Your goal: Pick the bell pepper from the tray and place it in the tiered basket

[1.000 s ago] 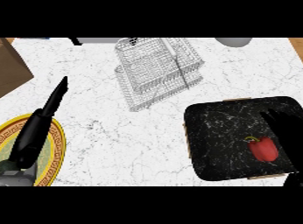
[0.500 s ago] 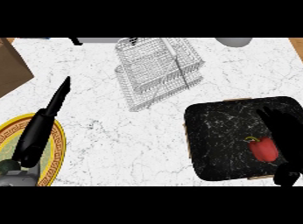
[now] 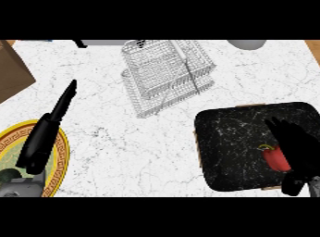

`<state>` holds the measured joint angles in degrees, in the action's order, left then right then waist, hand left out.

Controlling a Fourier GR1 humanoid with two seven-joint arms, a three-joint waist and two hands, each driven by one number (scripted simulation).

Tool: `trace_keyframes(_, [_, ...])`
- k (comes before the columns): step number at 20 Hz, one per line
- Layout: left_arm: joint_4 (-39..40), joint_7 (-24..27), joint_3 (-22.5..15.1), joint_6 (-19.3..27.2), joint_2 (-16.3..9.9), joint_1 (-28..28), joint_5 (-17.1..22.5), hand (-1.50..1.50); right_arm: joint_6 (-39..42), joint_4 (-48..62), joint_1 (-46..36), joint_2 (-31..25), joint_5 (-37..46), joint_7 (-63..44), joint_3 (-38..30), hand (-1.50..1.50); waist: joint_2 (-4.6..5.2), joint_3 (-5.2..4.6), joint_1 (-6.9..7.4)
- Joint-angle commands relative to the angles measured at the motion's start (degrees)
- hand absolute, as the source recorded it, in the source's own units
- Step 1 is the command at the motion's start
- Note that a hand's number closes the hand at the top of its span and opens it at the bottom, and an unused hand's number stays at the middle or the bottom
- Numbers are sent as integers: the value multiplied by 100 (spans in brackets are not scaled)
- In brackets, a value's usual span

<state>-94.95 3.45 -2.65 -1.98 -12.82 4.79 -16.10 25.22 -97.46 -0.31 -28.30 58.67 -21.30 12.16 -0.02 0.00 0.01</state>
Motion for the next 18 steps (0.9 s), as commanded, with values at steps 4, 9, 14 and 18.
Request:
trace_keyframes(4, [131, 150, 73, -28, 95, -59, -30, 0, 85, 28, -55, 450, -300, 431, -11, 150, 1, 0, -4])
trace_keyframes(9, [202, 327, 166, -56, 102, -88, -63, 0, -839, 292, 146, 285, 315, 1198, 206, 150, -1, 1, -9])
trace_keyframes(14, [37, 80, 284, -283, 65, -43, 76, 0, -655, -381, 11, 226, 253, 1259, -123, 150, -5, -1, -18])
trace_keyframes(18, [-51, 114, 421, -202, -94, -238, 39, 0, -968, -577, 649, 1286, 786, -1080, -451, 150, -90, -16, -299])
